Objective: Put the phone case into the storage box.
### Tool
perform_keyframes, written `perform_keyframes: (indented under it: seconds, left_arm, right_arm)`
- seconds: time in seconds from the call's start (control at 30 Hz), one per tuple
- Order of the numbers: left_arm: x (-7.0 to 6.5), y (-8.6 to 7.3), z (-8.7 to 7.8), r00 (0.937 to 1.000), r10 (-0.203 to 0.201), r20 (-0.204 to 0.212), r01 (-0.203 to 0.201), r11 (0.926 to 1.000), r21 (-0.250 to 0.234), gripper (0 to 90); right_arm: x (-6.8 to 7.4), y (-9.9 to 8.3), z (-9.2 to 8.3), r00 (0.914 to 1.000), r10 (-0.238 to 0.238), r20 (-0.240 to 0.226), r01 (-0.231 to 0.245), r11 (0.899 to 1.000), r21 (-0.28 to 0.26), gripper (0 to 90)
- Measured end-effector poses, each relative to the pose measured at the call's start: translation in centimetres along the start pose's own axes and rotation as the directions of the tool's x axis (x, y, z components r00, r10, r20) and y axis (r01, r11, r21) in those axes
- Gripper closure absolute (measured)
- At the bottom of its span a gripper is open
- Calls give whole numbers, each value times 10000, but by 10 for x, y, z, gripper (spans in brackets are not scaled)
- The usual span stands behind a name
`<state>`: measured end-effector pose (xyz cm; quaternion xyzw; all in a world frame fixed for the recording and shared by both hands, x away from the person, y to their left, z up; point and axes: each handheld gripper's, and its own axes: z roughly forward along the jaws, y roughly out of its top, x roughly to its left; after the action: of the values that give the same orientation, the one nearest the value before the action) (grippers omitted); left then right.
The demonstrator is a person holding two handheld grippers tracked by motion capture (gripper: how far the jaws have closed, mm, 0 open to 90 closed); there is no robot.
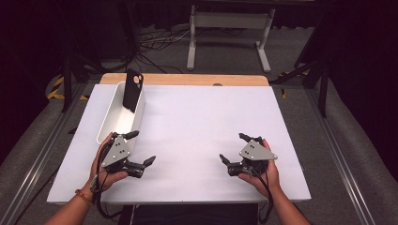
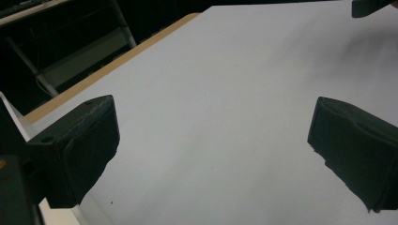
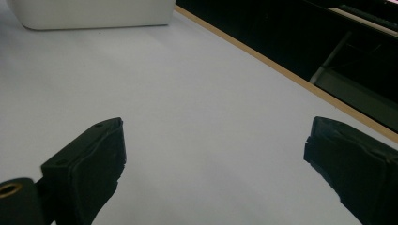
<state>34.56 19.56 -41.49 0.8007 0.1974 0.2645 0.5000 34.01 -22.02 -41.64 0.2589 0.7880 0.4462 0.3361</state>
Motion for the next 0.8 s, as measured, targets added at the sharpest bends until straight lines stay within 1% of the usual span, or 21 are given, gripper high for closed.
perform_keyframes:
  seconds: [0.03,0.1,0.13,0.23,0.27,0.3,0.4,0.43,0.47,0.5,0.53,0.57,0.6,0.63,0.7,0.8]
  left_arm:
    - [0,-1,0,9999,-145,50,145,9999,-27,33]
    - [1,-4,-3,9997,-239,-88,239,9997,-72,34]
    - [2,-5,-4,9999,-149,-68,149,9999,-25,34]
    - [2,-10,-6,9994,-338,-50,338,9994,4,33]
    - [2,-13,-6,9990,-426,-113,425,9991,-41,33]
    - [2,-16,-7,9986,-525,-104,525,9986,7,32]
    - [2,-21,-7,9983,-551,-211,555,9983,202,32]
    - [3,-23,-8,9973,-702,-220,706,9974,160,33]
    - [2,-25,-9,9966,-793,-230,793,9969,-15,40]
    - [1,-26,-10,9967,-771,-266,770,9970,-72,41]
    - [0,-26,-11,9969,-727,-312,727,9974,-5,40]
    - [-1,-26,-12,9981,-494,-370,494,9988,-15,39]
    - [-3,-25,-14,9990,-386,-239,384,9992,-100,38]
    - [-4,-26,-14,9989,-452,-140,452,9990,-14,37]
    - [-5,-26,-13,9992,-401,-78,401,9992,66,34]
    - [-5,-26,-12,9984,-563,49,564,9984,-87,34]
  right_arm:
    - [-1,0,-1,10000,-3,22,3,10000,-17,54]
    - [-1,-1,-1,10000,19,64,-19,10000,-25,54]
    - [-2,-1,-2,10000,33,69,-33,10000,-31,54]
    - [-2,-3,-2,9999,34,100,-34,10000,-17,53]
    - [-2,-3,-2,10000,17,85,-18,10000,12,52]
    - [-1,-4,-2,10000,-25,44,25,10000,37,50]
    - [0,-7,-2,9999,-117,-29,118,9999,102,49]
    - [1,-8,-2,9999,-139,-38,140,9998,129,48]
    - [1,-8,-1,9998,-201,-13,201,9997,166,48]
    - [1,-9,-1,9998,-190,9,190,9997,167,48]
    - [1,-9,-2,9999,-170,17,170,9997,150,47]
    - [1,-9,-2,9999,-169,13,169,9998,129,47]
    - [1,-9,-2,9999,-167,18,167,9998,111,47]
    - [1,-9,-3,9998,-175,82,175,9998,91,46]
    - [0,-9,-3,9999,-129,27,128,9999,82,46]
    - [1,-10,-2,9998,-201,11,201,9997,126,47]
